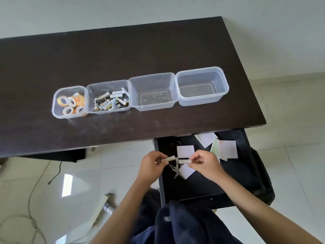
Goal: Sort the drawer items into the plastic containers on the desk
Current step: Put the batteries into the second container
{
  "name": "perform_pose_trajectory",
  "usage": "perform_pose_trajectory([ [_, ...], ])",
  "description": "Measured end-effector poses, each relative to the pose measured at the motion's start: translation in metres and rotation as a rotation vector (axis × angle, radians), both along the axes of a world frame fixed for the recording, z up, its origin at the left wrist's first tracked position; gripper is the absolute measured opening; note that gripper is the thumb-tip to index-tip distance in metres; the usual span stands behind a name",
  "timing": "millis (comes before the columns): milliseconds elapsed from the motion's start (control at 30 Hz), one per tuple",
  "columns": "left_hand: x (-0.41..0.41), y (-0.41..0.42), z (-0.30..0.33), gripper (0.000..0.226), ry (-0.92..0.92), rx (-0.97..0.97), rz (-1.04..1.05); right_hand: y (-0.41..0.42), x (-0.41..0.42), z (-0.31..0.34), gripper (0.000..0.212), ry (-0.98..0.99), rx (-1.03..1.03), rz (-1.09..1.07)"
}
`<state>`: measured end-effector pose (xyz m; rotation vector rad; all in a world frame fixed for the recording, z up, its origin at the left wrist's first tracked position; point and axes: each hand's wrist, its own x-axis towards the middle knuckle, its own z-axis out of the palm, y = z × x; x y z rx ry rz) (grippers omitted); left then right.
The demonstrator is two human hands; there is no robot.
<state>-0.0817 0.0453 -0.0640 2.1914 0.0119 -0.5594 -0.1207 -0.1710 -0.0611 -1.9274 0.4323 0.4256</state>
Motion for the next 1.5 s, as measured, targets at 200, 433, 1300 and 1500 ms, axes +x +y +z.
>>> perform_pose_trajectory([
  [200, 0.067, 0.074, 0.047, 0.009, -0.214, -0.046, 0.19, 0.073, 0.068, 0.057, 0.013, -0.197, 0.081, 0.005],
  [433, 0.149, 0.148, 0.072, 0.013, -0.357, 0.058, 0.308, 0.171, 0.158, 0.078, 0.013, -0.437, -0.026, 0.005],
  [1300, 0.134, 0.137, 0.047, 0.022, -0.621, 0.079, 0.169, 0.186, 0.163, 0.054, 0.018, -0.573, -0.19, 0.141],
  [1500, 0.066, 0.091, 0.026, 0.021, -0.531, 0.007, 0.107, 0.136, 0.099, 0.026, 0.017, -0.462, -0.185, 0.224],
])
